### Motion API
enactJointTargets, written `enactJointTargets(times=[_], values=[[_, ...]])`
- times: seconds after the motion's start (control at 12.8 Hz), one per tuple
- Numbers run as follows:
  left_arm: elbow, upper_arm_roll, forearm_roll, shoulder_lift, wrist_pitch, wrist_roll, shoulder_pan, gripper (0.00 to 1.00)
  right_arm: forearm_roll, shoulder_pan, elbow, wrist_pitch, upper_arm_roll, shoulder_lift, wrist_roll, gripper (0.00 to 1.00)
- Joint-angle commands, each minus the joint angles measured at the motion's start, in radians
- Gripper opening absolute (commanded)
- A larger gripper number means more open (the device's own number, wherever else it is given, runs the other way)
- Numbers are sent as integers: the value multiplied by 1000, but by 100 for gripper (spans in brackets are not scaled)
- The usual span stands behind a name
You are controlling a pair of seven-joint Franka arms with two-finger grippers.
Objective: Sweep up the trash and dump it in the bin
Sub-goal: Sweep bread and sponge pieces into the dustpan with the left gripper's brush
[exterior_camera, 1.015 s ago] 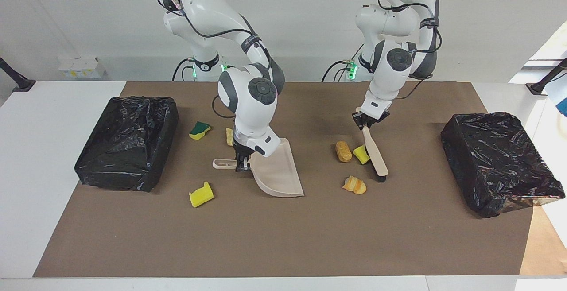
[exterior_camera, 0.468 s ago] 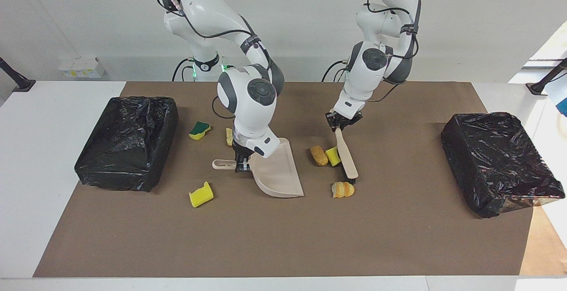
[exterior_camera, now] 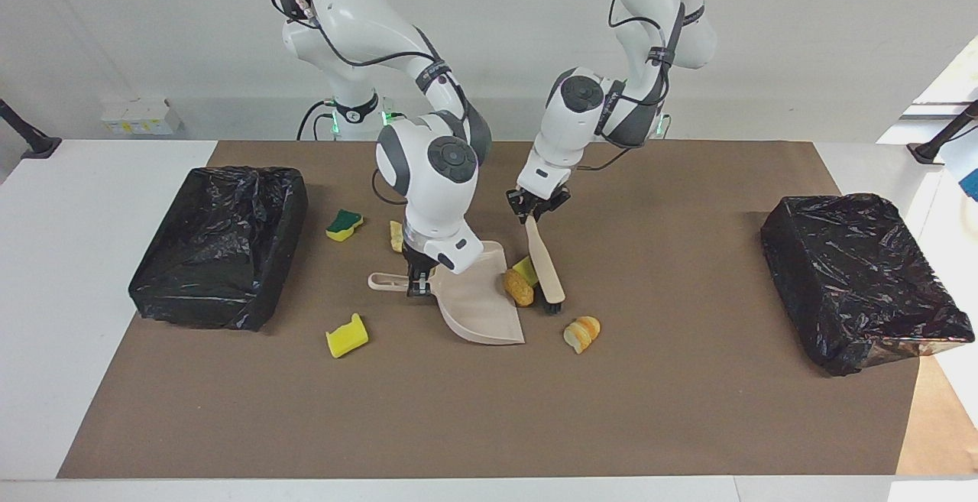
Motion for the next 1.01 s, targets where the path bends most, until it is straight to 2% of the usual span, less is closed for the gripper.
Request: enactJointTargets(times=[0.0,0.23,0.55,0.78,0.94], values=[[97,-16,-14,40,8,-64,-26,0,15,-5,-10,37,9,17,49,0],[128,-6,-2,23,-72,-77,0,0,29,-8,-11,37,7,17,51,0],[167,6,141,33,-214,-40,154,0,35,-11,-20,46,7,17,54,0],[154,5,181,44,-213,163,297,0,66,-17,-25,45,7,17,109,0],[149,6,185,67,-222,321,329,0,66,-17,-30,43,7,17,128,0]])
